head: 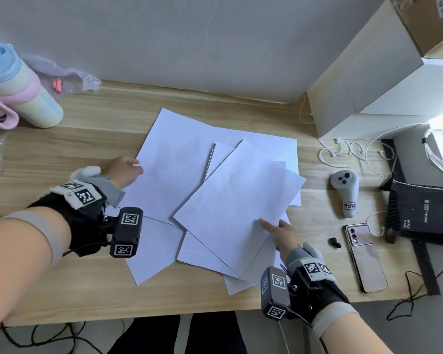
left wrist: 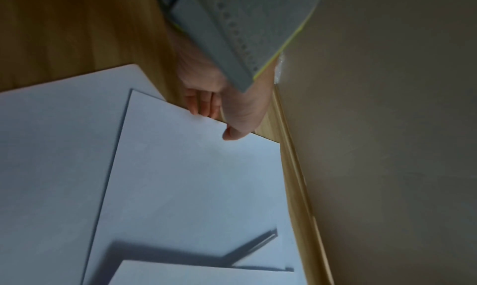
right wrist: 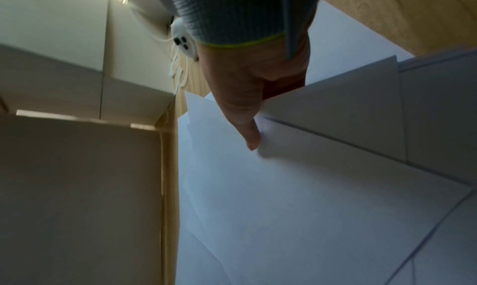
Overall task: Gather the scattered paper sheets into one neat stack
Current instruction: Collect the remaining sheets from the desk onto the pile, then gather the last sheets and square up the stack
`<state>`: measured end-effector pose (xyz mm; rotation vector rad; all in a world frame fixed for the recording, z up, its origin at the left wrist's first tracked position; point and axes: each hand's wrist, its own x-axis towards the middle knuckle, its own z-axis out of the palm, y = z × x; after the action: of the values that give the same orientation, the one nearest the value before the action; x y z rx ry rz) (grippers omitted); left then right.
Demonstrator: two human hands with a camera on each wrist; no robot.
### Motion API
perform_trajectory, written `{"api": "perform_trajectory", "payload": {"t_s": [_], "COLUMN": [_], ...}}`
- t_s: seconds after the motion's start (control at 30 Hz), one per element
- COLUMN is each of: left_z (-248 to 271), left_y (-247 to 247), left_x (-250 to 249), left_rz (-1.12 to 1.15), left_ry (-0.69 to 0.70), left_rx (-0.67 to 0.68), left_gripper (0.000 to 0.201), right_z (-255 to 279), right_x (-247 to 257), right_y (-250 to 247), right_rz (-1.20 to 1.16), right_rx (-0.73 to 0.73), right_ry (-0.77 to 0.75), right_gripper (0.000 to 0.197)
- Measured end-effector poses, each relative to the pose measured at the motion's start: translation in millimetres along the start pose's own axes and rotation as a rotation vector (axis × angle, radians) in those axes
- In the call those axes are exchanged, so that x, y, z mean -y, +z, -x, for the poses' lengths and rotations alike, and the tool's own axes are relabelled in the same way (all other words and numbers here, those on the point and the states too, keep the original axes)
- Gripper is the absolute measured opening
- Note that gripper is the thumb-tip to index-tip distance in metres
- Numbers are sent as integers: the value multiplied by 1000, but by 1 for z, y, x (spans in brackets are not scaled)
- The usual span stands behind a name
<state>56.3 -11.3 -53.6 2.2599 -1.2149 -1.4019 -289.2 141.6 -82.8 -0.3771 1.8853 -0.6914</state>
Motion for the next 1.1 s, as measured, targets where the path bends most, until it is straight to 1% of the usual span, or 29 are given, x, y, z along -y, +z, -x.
{"api": "perform_trajectory", "payload": {"t_s": [0.03,0.07,0.1,0.13,0.2,0.27,0.33,0.37,0.4,0.43,0.47,0.53,0.6,0.63,0.67,0.77,0.8,0.93,1.03,1.07,1.1], "left_z": [-1,-5,-10,-11,-12,-13,-15,-11,-6,2,10,28,49,59,71,106,116,139,139,136,134], "left_y": [0,2,3,4,3,2,0,-3,-5,-8,-10,-19,-27,-31,-33,-34,-33,-25,-18,-14,-10], "left_x": [0,2,5,5,8,12,12,8,1,-10,-21,-48,-77,-90,-103,-133,-141,-157,-154,-150,-146], "left_rz": [-66,-109,-127,-152,-207,-225,-164,-144,-109,-70,-33,28,73,100,130,217,259,420,550,582,607], "left_ry": [12,26,33,26,-15,-36,-3,22,55,83,120,191,268,295,328,433,478,613,615,588,547], "left_rx": [4,2,-10,-23,-23,15,11,16,38,75,128,213,251,275,302,397,427,526,543,538,529], "left_gripper": [12,28,39,42,36,29,36,35,28,15,7,17,27,29,28,14,12,32,29,28,27], "right_z": [1,1,1,1,0,-1,-2,-3,-3,-3,-3,-2,0,0,1,4,5,9,11,8,7], "right_x": [1,2,2,3,3,3,4,4,5,5,6,6,7,7,6,7,8,9,4,-2,-4], "right_y": [2,5,7,9,13,17,19,20,20,21,21,21,21,21,21,22,22,18,15,14,12], "right_rz": [21,42,58,72,110,139,186,205,210,212,214,206,198,192,192,223,229,230,204,178,157], "right_rx": [-5,-6,-3,-1,6,9,-2,-3,-7,-7,-6,-2,-8,-9,-13,-18,-17,18,32,17,11], "right_ry": [-20,-31,-39,-41,-47,-53,-65,-69,-70,-71,-73,-70,-66,-63,-60,-52,-48,-40,-22,-4,18], "right_gripper": [7,9,12,15,15,14,12,12,12,12,13,18,23,22,20,20,19,19,25,34,48]}}
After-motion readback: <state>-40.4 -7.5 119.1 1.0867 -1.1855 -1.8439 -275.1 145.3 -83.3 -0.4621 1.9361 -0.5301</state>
